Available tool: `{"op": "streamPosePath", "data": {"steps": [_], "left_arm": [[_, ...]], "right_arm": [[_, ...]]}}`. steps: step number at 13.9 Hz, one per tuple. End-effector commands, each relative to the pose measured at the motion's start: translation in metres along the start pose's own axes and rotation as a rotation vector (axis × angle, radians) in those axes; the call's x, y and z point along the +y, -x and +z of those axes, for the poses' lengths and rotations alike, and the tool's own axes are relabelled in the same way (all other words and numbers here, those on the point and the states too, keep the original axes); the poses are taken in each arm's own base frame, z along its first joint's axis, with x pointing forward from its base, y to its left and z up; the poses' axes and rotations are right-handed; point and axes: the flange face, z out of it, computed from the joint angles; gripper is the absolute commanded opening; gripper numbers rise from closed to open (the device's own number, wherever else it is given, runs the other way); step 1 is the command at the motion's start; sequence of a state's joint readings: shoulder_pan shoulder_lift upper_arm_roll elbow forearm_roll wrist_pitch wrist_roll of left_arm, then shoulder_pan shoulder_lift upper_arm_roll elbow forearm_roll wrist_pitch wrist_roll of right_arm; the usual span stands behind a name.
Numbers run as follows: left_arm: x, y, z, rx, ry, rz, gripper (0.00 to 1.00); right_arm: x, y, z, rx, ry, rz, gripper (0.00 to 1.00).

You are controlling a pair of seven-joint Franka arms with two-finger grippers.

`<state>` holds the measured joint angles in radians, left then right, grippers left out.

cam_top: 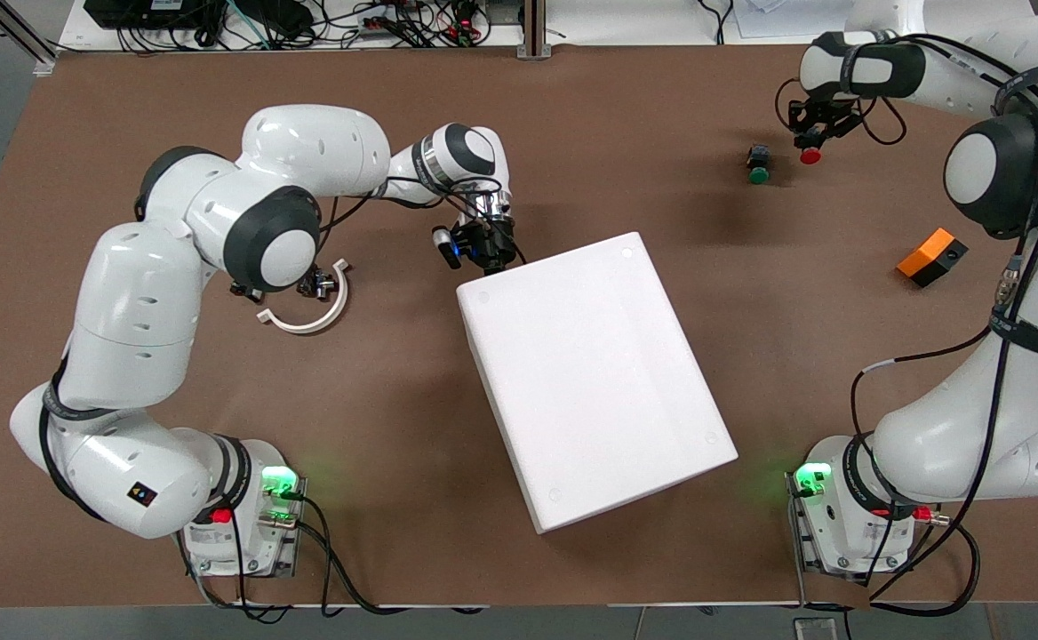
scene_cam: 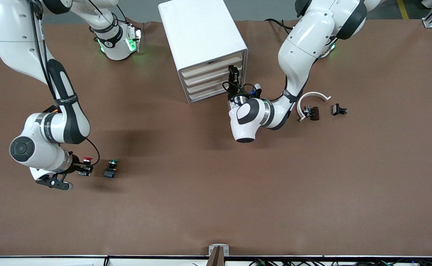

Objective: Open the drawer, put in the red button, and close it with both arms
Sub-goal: 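Pull the top drawer open with the left gripper while the right gripper lifts the button, then carry the red button over the drawer while the left gripper releases the handle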

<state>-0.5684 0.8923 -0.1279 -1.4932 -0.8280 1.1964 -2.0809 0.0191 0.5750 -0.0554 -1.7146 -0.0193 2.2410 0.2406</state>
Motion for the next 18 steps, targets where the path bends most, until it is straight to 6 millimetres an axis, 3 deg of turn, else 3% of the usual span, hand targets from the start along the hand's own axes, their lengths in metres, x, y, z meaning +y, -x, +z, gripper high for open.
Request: {"op": "streamPosePath", "data": {"steps": [1,2,3,6,10,18], "left_arm": [[-0.004,-0.003,-0.010,-0.026,-0.003,0.031,0.02],[-0.003,-0.007,-0.016,-0.039,0.000,0.031,0.03],[-0.003,-0.041,-0.060,-0.131,0.016,0.027,0.07],[-0.003,-0.058,-0.079,-0.171,0.024,0.023,0.07],[-0.004,-0.071,-0.095,-0.204,0.037,0.019,0.08],[-0.004,-0.076,-0.103,-0.218,0.046,0.023,0.14]], "right_arm": [[-0.020,0.020,-0.048,-0.036,-0.004,0.065,0.00],[-0.028,0.027,-0.065,-0.044,0.000,0.101,0.00],[-0.145,0.100,-0.131,-0.099,-0.018,0.333,0.00],[-0.210,0.141,-0.138,-0.092,-0.001,0.435,0.00],[-0.252,0.172,-0.136,-0.085,0.007,0.484,0.00],[-0.332,0.243,-0.152,-0.071,-0.004,0.604,0.00]]}}
